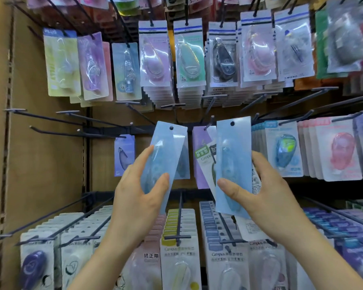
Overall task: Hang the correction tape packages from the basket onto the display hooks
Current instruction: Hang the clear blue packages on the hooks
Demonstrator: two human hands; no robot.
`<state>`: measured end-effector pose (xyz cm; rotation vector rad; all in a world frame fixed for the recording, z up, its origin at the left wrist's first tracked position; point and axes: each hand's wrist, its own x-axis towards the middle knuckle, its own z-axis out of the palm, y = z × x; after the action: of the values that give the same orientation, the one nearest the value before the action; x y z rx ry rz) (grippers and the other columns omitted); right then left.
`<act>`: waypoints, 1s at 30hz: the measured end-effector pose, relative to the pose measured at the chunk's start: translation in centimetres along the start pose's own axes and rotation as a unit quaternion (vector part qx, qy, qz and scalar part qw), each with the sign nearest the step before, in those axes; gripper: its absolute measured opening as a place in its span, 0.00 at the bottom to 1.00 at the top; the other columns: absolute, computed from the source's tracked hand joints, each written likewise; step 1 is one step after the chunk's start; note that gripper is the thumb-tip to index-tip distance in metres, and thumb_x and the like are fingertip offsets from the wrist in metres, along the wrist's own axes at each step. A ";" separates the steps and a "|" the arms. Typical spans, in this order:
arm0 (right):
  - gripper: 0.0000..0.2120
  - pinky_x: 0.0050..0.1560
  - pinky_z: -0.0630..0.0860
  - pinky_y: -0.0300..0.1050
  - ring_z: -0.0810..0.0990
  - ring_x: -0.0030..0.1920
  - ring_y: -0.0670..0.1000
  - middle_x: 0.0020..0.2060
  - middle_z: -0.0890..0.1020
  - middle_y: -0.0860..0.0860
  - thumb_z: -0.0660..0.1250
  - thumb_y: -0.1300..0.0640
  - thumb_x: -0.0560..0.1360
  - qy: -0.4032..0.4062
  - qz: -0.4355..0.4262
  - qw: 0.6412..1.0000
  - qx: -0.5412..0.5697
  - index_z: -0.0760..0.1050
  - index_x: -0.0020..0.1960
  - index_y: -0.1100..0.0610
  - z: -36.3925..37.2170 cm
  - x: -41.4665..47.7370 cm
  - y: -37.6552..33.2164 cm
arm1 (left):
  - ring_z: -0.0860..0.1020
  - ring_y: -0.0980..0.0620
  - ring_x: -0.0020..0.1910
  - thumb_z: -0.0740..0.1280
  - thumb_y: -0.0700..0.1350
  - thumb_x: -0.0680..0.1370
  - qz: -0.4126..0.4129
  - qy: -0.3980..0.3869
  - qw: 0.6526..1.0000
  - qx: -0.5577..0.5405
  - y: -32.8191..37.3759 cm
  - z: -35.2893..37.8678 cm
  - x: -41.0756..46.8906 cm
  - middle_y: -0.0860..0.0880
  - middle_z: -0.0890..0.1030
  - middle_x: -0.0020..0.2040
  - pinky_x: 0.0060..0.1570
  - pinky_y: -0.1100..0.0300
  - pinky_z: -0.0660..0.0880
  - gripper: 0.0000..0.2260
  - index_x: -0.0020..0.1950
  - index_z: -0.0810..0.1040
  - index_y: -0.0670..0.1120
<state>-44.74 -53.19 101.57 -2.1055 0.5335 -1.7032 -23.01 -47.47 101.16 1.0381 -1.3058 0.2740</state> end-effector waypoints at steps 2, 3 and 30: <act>0.22 0.40 0.76 0.27 0.79 0.49 0.32 0.48 0.80 0.33 0.70 0.41 0.68 -0.007 0.016 1.000 0.012 0.68 0.59 0.37 0.3 0.1 0.2 | 0.76 0.53 0.62 0.67 0.52 0.77 0.004 0.009 1.000 0.008 0.0 -0.5 0.1 0.58 0.76 0.63 0.59 0.48 0.77 0.23 0.71 0.68 0.64; 0.21 0.39 0.76 0.27 0.78 0.49 0.32 0.47 0.80 0.35 0.69 0.41 0.69 -0.011 0.021 1.000 0.014 0.67 0.59 0.37 0.4 0.2 0.2 | 0.76 0.51 0.61 0.66 0.52 0.77 0.008 0.012 1.000 0.010 0.1 -0.8 0.1 0.56 0.76 0.62 0.59 0.46 0.77 0.22 0.70 0.68 0.63; 0.26 0.39 0.76 0.32 0.80 0.48 0.36 0.51 0.82 0.37 0.72 0.36 0.63 -0.032 0.048 0.994 -0.095 0.72 0.60 0.37 0.9 0.3 -1.6 | 0.76 0.59 0.65 0.73 0.51 0.75 -0.013 -0.145 0.981 -0.130 -1.1 -2.8 2.0 0.64 0.73 0.69 0.62 0.50 0.76 0.28 0.67 0.65 0.75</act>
<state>-43.66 -51.92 102.50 -2.2158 0.7930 -1.5818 -19.76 -46.69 102.61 0.8933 -1.5426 -0.0722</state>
